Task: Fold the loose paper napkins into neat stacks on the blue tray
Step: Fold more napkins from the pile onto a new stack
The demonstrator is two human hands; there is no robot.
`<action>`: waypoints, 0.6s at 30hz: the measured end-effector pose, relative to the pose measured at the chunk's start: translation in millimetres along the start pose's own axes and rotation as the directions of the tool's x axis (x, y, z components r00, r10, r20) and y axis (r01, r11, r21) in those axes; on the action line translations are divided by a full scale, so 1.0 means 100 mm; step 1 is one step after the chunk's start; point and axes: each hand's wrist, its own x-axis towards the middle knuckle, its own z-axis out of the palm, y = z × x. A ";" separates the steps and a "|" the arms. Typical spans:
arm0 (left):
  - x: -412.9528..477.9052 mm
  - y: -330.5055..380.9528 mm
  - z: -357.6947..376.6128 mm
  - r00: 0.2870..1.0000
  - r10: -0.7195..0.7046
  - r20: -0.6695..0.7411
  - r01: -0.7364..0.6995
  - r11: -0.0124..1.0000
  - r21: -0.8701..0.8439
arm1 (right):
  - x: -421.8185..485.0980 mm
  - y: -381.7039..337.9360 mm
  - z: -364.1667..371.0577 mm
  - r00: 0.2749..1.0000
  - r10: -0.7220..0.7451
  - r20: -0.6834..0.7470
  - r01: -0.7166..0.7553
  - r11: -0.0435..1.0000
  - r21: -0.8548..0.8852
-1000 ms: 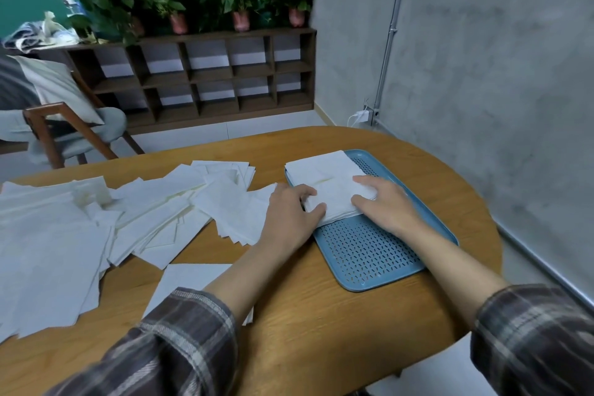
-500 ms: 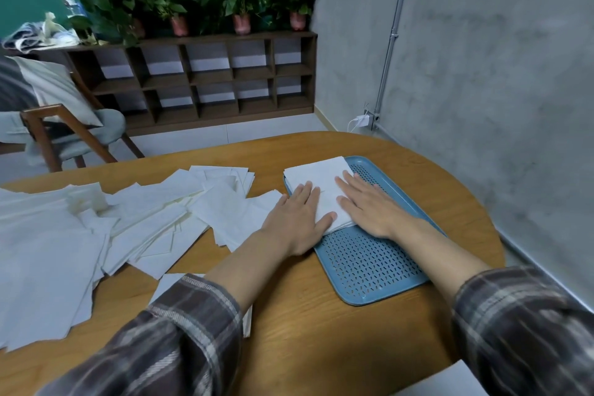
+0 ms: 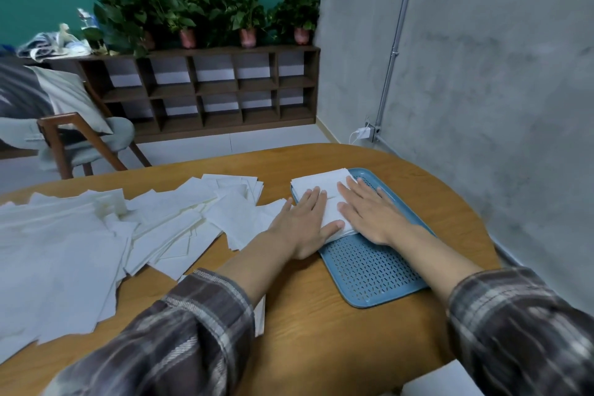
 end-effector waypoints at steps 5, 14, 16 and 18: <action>-0.51 -0.26 -0.26 0.974 0.071 -0.214 -0.078 0.997 -0.024 | -0.13 -0.47 -0.11 0.984 -0.082 -0.160 0.090 0.995 0.045; -1.83 -1.21 -0.15 0.991 -0.045 -0.126 0.017 0.976 -0.216 | -0.49 -1.75 0.32 0.937 -0.211 -0.278 0.292 0.910 0.294; -1.98 -1.39 -0.07 0.996 -0.042 -0.073 0.028 0.983 -0.183 | -0.51 -1.94 0.44 0.932 -0.246 -0.267 0.327 0.890 0.317; -2.06 -1.51 0.01 0.994 -0.057 -0.091 0.037 0.977 -0.209 | -0.52 -2.07 0.52 0.932 -0.259 -0.254 0.338 0.874 0.348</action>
